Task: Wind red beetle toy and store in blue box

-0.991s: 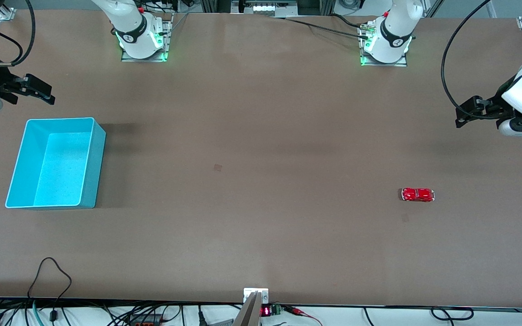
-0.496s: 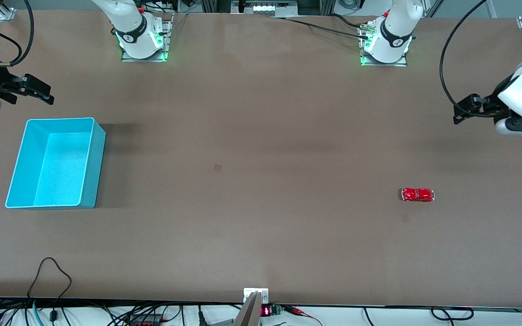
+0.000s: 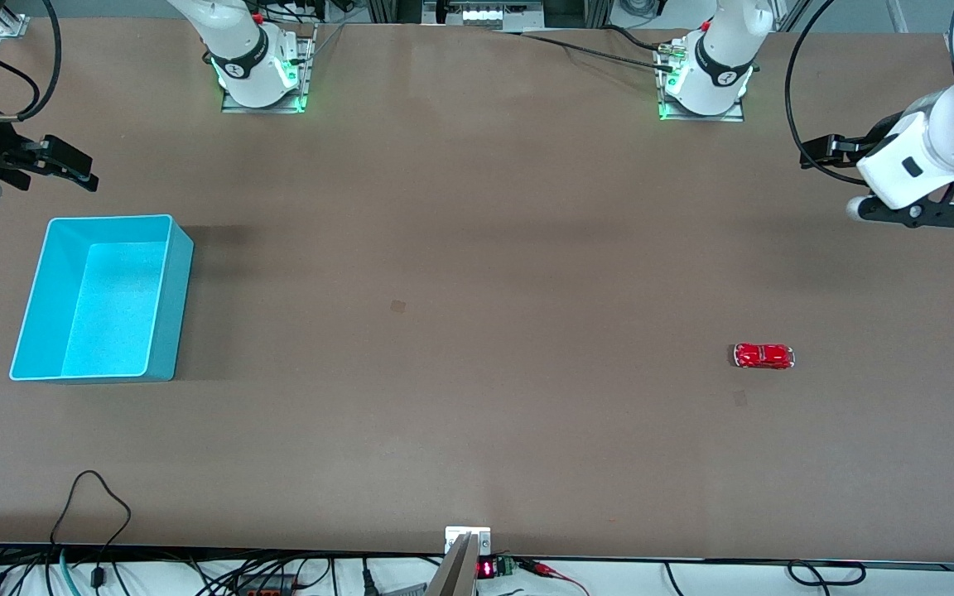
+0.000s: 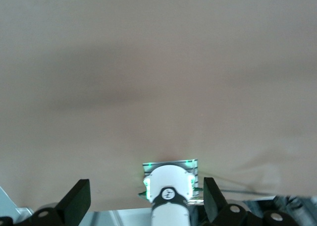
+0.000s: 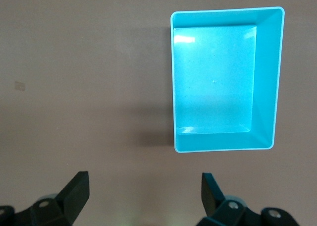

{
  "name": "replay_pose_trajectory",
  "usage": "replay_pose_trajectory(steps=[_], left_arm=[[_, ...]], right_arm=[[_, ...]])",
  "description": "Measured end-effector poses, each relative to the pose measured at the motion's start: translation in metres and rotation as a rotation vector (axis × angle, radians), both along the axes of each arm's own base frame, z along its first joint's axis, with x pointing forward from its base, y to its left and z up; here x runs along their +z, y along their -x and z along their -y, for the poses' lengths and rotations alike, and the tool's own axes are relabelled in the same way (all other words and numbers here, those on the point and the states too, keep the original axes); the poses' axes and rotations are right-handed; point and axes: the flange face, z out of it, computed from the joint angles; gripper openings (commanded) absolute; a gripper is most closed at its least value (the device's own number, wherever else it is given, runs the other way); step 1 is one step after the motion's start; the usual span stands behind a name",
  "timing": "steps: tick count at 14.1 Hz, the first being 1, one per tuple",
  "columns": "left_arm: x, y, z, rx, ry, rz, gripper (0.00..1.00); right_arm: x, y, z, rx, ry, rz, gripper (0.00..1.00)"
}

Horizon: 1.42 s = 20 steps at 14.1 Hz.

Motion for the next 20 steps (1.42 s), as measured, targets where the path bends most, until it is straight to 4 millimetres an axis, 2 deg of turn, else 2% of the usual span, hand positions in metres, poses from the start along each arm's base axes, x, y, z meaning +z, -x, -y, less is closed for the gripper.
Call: replay_pose_trajectory(steps=[2,4,10,12,15,17,20], left_arm=[[-0.017,-0.009,-0.006,-0.19,0.073,0.035,1.0],[-0.048,-0.019,-0.014,-0.408,0.103,0.085,1.0],[-0.168,-0.037,-0.023,-0.906,0.086,0.228,1.0],[-0.204,-0.053,-0.038,-1.069,0.106,0.28,1.0],[-0.26,-0.07,-0.061,-1.22,0.121,0.334,1.0],[-0.285,-0.081,-0.062,-1.274,0.13,0.344,1.0],[-0.303,-0.099,-0.064,-1.323,0.142,0.336,1.0]], right_arm=[[0.0,0.0,0.001,-0.001,0.0,0.0,1.0],[0.0,0.0,0.001,-0.003,0.0,0.0,1.0],[0.0,0.0,0.002,-0.003,0.0,0.002,1.0],[0.0,0.0,0.002,-0.003,0.0,0.002,1.0],[0.0,0.0,0.001,-0.002,0.0,0.002,1.0],[0.0,0.0,0.002,-0.003,0.0,0.002,1.0],[0.0,0.0,0.002,-0.004,0.0,0.002,1.0]])
